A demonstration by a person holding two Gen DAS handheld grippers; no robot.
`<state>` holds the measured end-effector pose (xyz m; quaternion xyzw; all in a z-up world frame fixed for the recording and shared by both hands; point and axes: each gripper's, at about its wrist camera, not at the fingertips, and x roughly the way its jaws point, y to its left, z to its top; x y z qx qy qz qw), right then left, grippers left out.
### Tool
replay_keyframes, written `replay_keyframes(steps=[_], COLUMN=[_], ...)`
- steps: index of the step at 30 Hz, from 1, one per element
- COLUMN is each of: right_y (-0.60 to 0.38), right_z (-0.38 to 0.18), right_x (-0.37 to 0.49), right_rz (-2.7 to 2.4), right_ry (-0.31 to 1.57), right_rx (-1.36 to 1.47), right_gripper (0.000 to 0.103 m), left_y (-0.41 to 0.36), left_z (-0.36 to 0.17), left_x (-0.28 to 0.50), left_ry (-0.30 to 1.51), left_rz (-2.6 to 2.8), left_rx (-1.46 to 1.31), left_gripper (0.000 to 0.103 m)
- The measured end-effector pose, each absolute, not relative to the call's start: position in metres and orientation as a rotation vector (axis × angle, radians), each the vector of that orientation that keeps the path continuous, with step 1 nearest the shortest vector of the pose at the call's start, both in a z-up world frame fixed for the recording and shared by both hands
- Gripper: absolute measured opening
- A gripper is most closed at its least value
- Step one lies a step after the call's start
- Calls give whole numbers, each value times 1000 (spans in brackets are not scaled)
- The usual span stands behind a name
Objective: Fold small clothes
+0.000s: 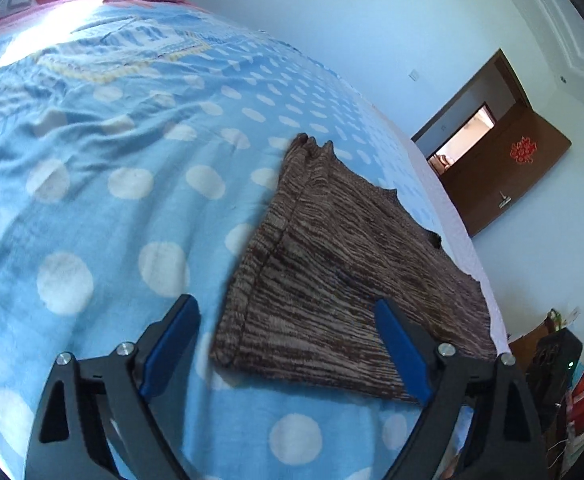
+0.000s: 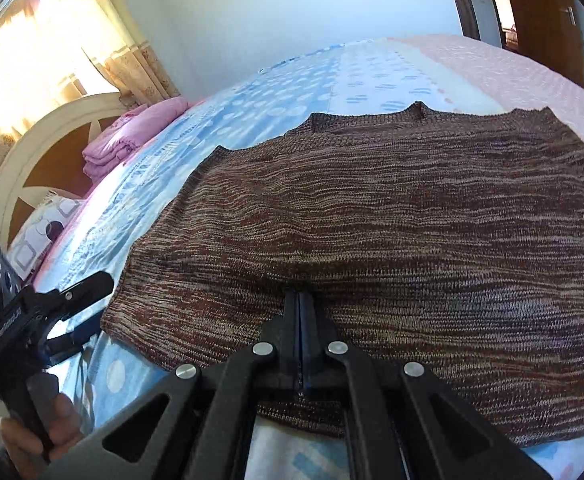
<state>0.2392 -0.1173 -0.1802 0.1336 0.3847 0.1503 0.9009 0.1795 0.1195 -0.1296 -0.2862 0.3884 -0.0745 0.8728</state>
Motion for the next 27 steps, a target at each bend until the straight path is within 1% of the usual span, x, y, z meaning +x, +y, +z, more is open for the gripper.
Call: replay_keyframes(steps=[4, 8, 9, 10, 12, 18, 21, 23, 25, 27], right_y=[-122, -124, -124, -125, -125, -127, -129, -128, -125, -123], right_z=[-181, -182, -182, -182, -182, -183, -183, -183, -183, -181], right_x=[239, 239, 239, 239, 238, 238, 238, 238, 238, 238], right_rz=[323, 331, 333, 334, 334, 340, 344, 340, 333, 325], right_ry=[792, 790, 789, 788, 786, 785, 785, 785, 787, 787], right_rx=[306, 322, 326, 329, 330, 345, 352, 345, 326, 310], right_gripper=[0, 0, 0, 0, 0, 0, 0, 0, 0, 0], left_y=[119, 100, 94, 90, 90, 100, 109, 113, 111, 107], left_z=[-127, -126, -125, -125, -129, -128, -127, -128, -130, -133], left_x=[150, 125, 125, 128, 142, 193, 198, 192, 186, 176], left_ry=[792, 790, 789, 790, 783, 678, 629, 614, 635, 655], left_rz=[-112, -98, -110, -127, -168, -180, -186, -191, -173, -159], left_rx=[-744, -680, -660, -653, -695, -774, -849, -868, -825, -773], left_gripper=[90, 90, 93, 99, 103, 103, 103, 100, 91, 87])
